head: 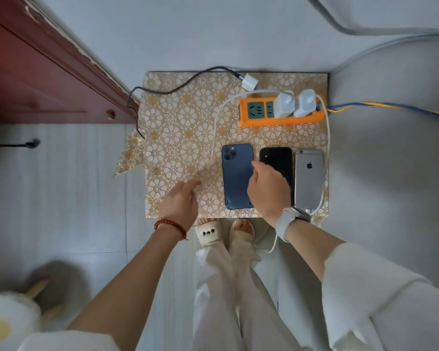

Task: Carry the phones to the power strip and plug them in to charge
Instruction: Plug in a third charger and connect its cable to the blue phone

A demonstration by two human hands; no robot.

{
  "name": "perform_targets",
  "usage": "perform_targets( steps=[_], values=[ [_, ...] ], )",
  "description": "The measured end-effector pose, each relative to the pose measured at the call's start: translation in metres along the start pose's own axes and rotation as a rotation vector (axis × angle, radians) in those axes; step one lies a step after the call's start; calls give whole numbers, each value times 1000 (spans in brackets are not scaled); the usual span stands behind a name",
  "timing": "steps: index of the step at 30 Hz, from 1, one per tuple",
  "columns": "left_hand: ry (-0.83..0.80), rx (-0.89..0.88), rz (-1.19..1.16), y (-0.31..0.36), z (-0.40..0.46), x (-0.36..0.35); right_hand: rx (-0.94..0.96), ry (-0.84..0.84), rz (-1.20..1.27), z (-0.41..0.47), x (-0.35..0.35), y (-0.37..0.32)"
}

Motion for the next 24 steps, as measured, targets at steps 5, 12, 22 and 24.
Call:
perform_targets(
  steps=[5, 12, 22, 24],
  values=[
    [-178, -154, 20, 12, -7, 0, 540, 371, -69, 11, 55, -57],
    [-378, -275, 118, 21, -7, 6, 868, -350, -1306, 34, 14, -58],
    [-100, -136, 200, 52, 79, 41, 708, -415, -1234, 15, 43, 17],
    [-52, -143, 235, 64, 102, 45, 623, -400, -1141, 20, 46, 27]
  ],
)
Point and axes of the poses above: each hand's wrist, its own z-axis towards the middle knuckle, its own x-axis out of the back of the hand, y = z × x, the point moved 5 cm from there along z, towards the middle knuckle
